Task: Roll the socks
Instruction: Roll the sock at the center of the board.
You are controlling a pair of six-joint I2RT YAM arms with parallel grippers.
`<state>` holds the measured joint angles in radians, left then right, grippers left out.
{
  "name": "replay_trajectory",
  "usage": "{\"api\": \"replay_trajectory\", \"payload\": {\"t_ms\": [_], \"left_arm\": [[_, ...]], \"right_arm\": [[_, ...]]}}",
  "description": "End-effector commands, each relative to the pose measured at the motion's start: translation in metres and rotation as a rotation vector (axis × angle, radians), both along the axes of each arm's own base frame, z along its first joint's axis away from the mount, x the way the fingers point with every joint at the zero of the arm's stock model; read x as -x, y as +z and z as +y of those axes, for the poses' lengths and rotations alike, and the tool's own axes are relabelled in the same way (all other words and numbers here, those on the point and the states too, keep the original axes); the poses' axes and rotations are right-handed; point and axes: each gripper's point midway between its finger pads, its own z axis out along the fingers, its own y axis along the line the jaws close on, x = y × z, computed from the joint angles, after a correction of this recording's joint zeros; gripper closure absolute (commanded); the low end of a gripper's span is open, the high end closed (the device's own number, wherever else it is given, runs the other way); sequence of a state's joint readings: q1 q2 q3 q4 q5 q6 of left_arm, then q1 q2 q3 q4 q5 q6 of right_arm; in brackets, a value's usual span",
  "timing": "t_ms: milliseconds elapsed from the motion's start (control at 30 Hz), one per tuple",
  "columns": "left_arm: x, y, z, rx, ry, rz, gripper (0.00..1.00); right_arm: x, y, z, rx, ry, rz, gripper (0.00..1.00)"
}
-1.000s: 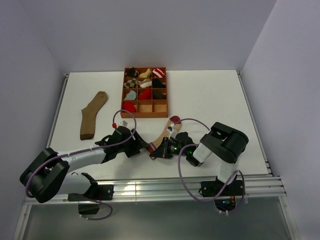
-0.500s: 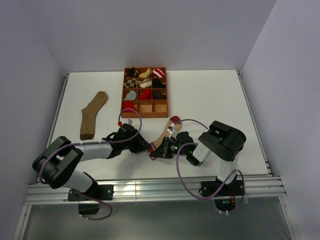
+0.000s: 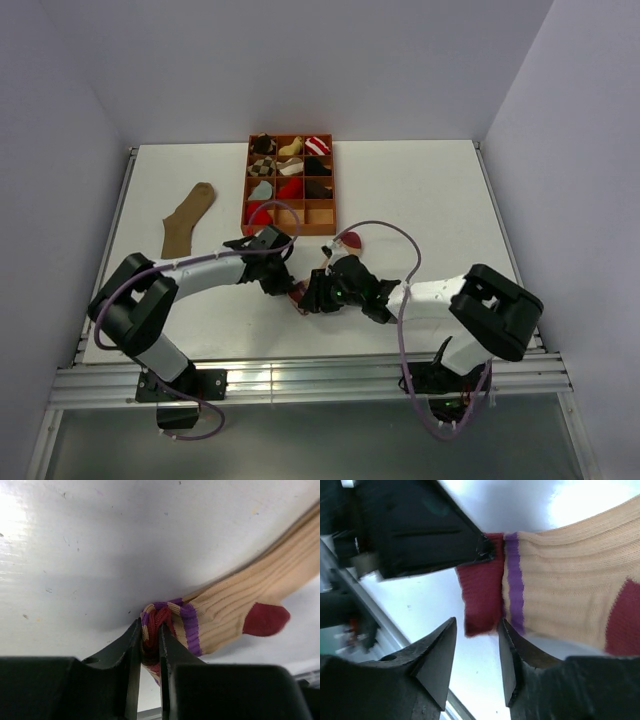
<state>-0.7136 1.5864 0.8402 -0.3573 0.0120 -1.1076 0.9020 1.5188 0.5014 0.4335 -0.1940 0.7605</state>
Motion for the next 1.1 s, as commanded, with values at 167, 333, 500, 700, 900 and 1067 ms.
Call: {"api": "replay_trajectory", "payload": {"t_ms": [167, 333, 500, 700, 900, 1067], "left_arm": [[0.014, -0.016, 0.018, -0.256, -0.132, 0.147, 0.99], [0.015, -0.017, 0.013, -0.279, -0.173, 0.165, 0.99], [0.016, -0.02, 0.012, -0.299, -0.192, 0.184, 0.99], [0.017, -0.023, 0.012, -0.31, -0.202, 0.191, 0.99], [0.018, -0.025, 0.013, -0.314, -0.218, 0.196, 1.0], [0.018, -0.026, 0.012, -0.31, -0.233, 0.197, 0.99]], "right_arm": [[-0.016, 0.034, -0.029, 0.39, -0.15, -0.394, 0.51], [-0.006, 0.048, -0.01, 0.515, -0.118, -0.569, 0.48], [0.002, 0.037, 0.014, 0.639, -0.078, -0.644, 0.47], [0.0, 0.016, 0.014, 0.779, -0.11, -0.68, 0.47], [-0.004, 0.004, 0.006, 0.851, -0.129, -0.692, 0.48], [-0.001, -0.013, 0.006, 0.886, -0.097, -0.669, 0.5]]}}
